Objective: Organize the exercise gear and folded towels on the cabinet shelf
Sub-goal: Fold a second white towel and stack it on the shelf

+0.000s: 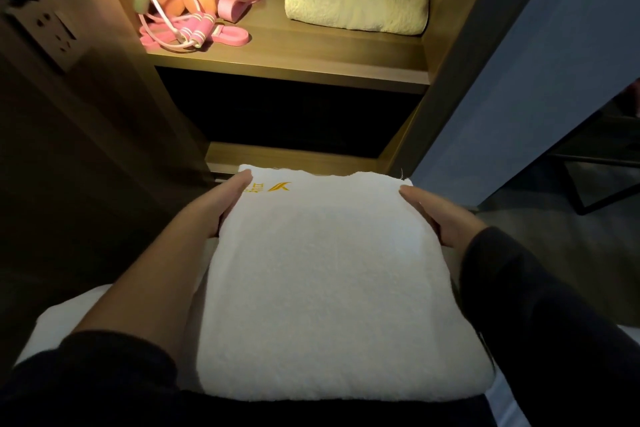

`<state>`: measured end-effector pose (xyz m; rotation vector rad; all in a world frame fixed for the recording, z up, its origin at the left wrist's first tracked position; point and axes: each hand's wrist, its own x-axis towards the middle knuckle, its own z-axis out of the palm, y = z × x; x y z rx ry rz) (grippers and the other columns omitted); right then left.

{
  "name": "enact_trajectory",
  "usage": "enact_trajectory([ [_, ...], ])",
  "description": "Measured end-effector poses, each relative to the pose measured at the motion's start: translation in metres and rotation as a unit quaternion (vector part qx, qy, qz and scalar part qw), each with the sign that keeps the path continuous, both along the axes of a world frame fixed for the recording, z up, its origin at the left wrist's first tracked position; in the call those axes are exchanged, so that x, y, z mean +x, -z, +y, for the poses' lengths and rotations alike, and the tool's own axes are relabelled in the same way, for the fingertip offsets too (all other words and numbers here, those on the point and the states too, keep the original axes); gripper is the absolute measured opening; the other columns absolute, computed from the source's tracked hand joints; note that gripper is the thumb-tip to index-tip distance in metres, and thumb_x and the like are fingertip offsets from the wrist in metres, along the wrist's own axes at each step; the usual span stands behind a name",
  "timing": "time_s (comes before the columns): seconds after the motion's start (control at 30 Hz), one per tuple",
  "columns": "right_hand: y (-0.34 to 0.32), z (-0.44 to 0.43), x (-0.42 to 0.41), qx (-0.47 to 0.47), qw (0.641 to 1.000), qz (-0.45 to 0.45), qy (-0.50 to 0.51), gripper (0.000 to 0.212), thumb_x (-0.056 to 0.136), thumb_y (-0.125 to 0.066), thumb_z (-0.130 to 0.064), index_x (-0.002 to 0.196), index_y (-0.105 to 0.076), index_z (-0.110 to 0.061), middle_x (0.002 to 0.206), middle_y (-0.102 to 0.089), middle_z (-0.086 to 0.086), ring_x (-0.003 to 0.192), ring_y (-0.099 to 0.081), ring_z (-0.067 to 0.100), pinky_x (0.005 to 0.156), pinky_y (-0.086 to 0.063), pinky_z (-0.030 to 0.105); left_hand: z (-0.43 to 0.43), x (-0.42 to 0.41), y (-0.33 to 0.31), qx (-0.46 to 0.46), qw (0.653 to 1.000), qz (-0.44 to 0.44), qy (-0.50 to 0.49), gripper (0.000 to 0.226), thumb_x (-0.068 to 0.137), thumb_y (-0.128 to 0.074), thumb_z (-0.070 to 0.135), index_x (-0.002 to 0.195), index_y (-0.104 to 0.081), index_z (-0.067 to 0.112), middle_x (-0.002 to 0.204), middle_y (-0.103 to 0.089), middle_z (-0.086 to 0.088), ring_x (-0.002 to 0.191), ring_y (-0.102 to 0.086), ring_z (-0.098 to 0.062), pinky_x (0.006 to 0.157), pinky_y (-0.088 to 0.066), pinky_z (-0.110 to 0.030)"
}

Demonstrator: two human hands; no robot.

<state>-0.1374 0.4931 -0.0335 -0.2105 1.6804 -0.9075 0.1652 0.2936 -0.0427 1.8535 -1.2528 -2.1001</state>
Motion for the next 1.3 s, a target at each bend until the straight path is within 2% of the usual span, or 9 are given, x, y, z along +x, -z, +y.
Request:
enact_trajectory([
  [0.17, 0.020, -0.018, 0.014, -0.012, 0.967, 0.244, 0.074, 0.052, 0.097, -0.056, -0.037, 0.142, -0.035, -0.021, 0.136, -0.050, 0.004, 0.107, -0.056, 0.023, 0.088, -0.052, 0.042, 0.004, -0.022, 0.015, -0.214, 0.964, -0.112, -0.115, 0.045, 0.084, -0.070, 0.042, 0.115, -0.062, 0.009, 0.113, -0.067, -0.009, 0.092, -0.065, -0.027, 0.083, -0.053, -0.037],
  [0.3, 0.027, -0.015, 0.012, -0.027, 0.965, 0.251, 0.067, 0.055, 0.098, -0.054, -0.037, 0.147, -0.031, -0.023, 0.146, -0.044, 0.004, 0.111, -0.051, 0.023, 0.090, -0.046, 0.041, 0.013, -0.022, 0.025, -0.231, 0.959, -0.107, -0.124, 0.038, 0.090, -0.063, 0.038, 0.115, -0.063, 0.010, 0.110, -0.067, -0.009, 0.093, -0.065, -0.026, 0.081, -0.054, -0.038],
  [0.4, 0.023, -0.019, 0.012, 0.005, 0.947, 0.323, -0.003, 0.061, 0.099, -0.050, -0.039, 0.151, -0.023, -0.023, 0.154, -0.035, 0.007, 0.132, -0.043, 0.032, 0.104, -0.040, 0.048, 0.013, -0.025, 0.013, -0.301, 0.925, -0.229, -0.032, 0.044, 0.095, -0.053, 0.040, 0.128, -0.051, 0.011, 0.127, -0.057, -0.012, 0.109, -0.058, -0.033, 0.094, -0.049, -0.047],
  [0.47, 0.013, -0.021, 0.017, 0.042, 0.884, 0.449, -0.124, 0.067, 0.100, -0.045, -0.045, 0.155, -0.013, -0.024, 0.161, -0.019, 0.007, 0.145, -0.022, 0.034, 0.114, -0.025, 0.053, 0.023, -0.033, 0.004, -0.437, 0.848, -0.288, 0.081, 0.054, 0.097, -0.047, 0.041, 0.142, -0.038, 0.012, 0.146, -0.043, -0.011, 0.131, -0.043, -0.033, 0.107, -0.037, -0.049],
  [0.53, 0.003, -0.023, 0.033, 0.000, 0.805, 0.547, -0.230, 0.067, 0.099, -0.035, -0.053, 0.155, -0.009, -0.026, 0.164, -0.004, 0.001, 0.150, -0.001, 0.029, 0.117, -0.006, 0.055, 0.049, -0.048, -0.003, -0.539, 0.795, -0.220, 0.170, 0.059, 0.099, -0.040, 0.042, 0.150, -0.029, 0.016, 0.158, -0.027, -0.004, 0.146, -0.022, -0.023, 0.118, -0.017, -0.048],
  [0.67, 0.007, -0.014, 0.075, -0.060, 0.710, 0.568, -0.412, 0.070, 0.097, -0.016, -0.064, 0.156, -0.007, -0.029, 0.165, 0.003, -0.004, 0.151, 0.007, 0.022, 0.119, 0.003, 0.054, 0.099, -0.056, 0.009, -0.569, 0.695, -0.199, 0.392, 0.062, 0.100, -0.023, 0.051, 0.156, -0.014, 0.026, 0.164, -0.004, 0.005, 0.151, 0.003, -0.013, 0.121, 0.003, -0.048],
  [0.97, 0.008, 0.025, 0.053, -0.001, 0.762, 0.511, -0.398, 0.080, 0.090, -0.006, -0.069, 0.156, 0.006, -0.024, 0.164, 0.010, -0.002, 0.151, 0.007, 0.022, 0.120, -0.007, 0.053, 0.080, 0.010, 0.023, -0.444, 0.811, -0.197, 0.327, 0.066, 0.100, -0.018, 0.056, 0.157, -0.002, 0.026, 0.164, 0.006, 0.008, 0.150, 0.008, -0.011, 0.119, -0.003, -0.040],
  [1.1, 0.007, 0.051, 0.052, -0.034, 0.752, 0.503, -0.424, 0.078, 0.087, -0.001, -0.070, 0.154, 0.012, -0.033, 0.162, 0.020, -0.006, 0.149, 0.018, 0.019, 0.118, 0.002, 0.049, 0.095, 0.041, 0.029, -0.455, 0.813, -0.153, 0.330, 0.065, 0.100, -0.015, 0.054, 0.156, 0.001, 0.027, 0.163, 0.010, 0.010, 0.148, 0.012, -0.006, 0.118, -0.004, -0.035],
  [1.3, 0.006, 0.099, 0.037, -0.086, 0.699, 0.515, -0.489, 0.061, 0.088, 0.008, -0.073, 0.143, 0.025, -0.050, 0.157, 0.030, -0.017, 0.146, 0.025, 0.010, 0.120, 0.006, 0.042, 0.110, 0.100, 0.031, -0.494, 0.762, -0.083, 0.411, 0.065, 0.093, -0.005, 0.067, 0.149, 0.013, 0.040, 0.158, 0.020, 0.023, 0.145, 0.013, 0.006, 0.120, -0.003, -0.031],
])
